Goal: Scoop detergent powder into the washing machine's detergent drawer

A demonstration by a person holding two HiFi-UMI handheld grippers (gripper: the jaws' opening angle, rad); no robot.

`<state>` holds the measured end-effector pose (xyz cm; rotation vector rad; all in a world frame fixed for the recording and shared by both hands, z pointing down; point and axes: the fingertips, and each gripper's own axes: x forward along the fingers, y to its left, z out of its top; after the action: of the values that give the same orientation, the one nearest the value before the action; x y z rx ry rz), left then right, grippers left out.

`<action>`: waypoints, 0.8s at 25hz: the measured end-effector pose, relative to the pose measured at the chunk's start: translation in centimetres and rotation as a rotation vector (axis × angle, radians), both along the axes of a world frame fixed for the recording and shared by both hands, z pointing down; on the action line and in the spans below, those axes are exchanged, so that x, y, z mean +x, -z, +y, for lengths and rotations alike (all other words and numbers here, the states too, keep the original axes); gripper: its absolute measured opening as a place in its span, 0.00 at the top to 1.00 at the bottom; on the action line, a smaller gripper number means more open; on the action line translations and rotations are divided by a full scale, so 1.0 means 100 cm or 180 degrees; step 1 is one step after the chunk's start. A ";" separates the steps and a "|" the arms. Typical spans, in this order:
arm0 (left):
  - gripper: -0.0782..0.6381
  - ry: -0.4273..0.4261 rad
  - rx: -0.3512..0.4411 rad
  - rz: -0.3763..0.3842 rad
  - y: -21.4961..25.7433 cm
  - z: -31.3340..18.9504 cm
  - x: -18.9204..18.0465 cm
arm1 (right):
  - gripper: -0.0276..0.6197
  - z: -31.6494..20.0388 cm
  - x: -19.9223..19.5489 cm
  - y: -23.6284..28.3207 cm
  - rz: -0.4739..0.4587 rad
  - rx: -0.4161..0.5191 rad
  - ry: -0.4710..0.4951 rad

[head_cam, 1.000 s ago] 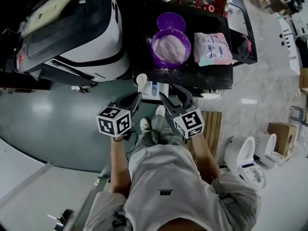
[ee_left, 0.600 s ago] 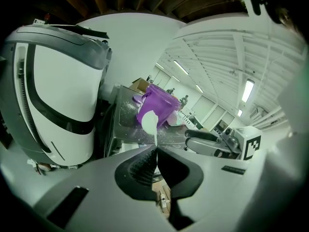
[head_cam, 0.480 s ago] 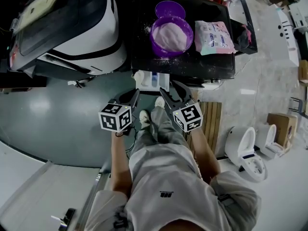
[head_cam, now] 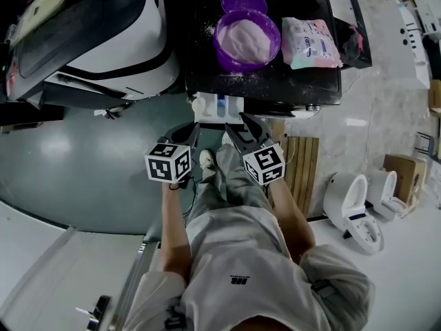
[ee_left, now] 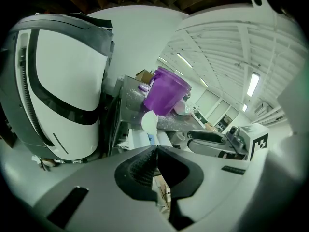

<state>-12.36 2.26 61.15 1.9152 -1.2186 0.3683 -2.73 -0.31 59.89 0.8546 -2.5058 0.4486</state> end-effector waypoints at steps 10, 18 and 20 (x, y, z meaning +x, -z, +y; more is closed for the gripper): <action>0.87 -0.0069 -0.0191 -0.0438 -0.033 0.000 0.003 | 0.68 0.006 0.007 -0.026 0.0006 -0.0169 -0.0050; 0.87 -0.0168 -0.0276 -0.0787 -0.050 0.002 0.006 | 0.68 0.011 0.011 -0.034 -0.0006 -0.0223 -0.0062; 0.87 -0.0192 -0.0280 -0.0871 -0.051 0.001 0.007 | 0.68 0.011 0.011 -0.035 -0.0012 -0.0228 -0.0066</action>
<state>-11.69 2.37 66.30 1.8718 -1.2972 0.7238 -1.60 0.79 63.35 0.8535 -2.4707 0.5439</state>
